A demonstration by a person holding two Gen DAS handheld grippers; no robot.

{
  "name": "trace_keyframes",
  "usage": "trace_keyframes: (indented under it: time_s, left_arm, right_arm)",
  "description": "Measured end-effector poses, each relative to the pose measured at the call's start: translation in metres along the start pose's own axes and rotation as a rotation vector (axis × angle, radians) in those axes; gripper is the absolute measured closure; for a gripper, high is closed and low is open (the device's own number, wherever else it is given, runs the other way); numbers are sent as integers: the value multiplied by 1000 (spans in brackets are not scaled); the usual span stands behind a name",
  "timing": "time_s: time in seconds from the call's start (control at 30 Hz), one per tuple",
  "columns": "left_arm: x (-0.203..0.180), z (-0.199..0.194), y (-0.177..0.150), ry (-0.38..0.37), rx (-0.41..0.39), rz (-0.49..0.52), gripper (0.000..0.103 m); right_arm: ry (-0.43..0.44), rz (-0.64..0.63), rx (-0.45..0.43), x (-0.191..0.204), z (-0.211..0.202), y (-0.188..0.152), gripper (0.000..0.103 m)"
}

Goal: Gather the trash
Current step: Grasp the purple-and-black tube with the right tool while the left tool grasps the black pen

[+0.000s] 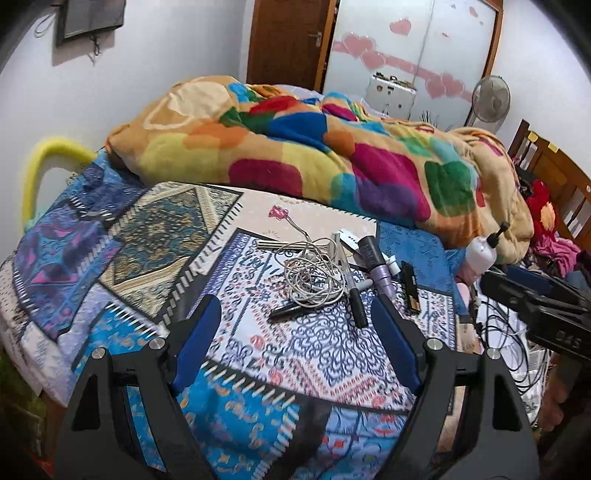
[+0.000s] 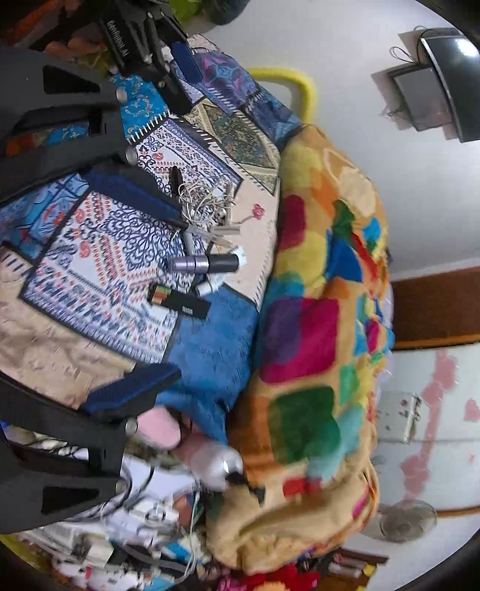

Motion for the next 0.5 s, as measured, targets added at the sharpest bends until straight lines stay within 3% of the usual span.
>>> trace_keyframes:
  time_s: [0.13, 0.23, 0.5]
  left_arm:
    - [-2, 27, 3, 13, 13, 22, 20]
    - [0, 49, 3, 13, 41, 34, 20]
    - [-1, 83, -2, -55, 109, 34, 39]
  right_arm:
    - [53, 23, 75, 3, 49, 7, 43]
    - [80, 40, 125, 4, 81, 10, 59]
    - [130, 23, 198, 14, 131, 11, 76]
Point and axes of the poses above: each gripper's, at about its wrist camera, not at the fingertips, and z roughly the way its jaws point, x to its left, y to its top, the point moved 4 cm from there along z, roughly the way its jaws point, and after that the axes turned 1 degree about -y, right-handed, at the moved point
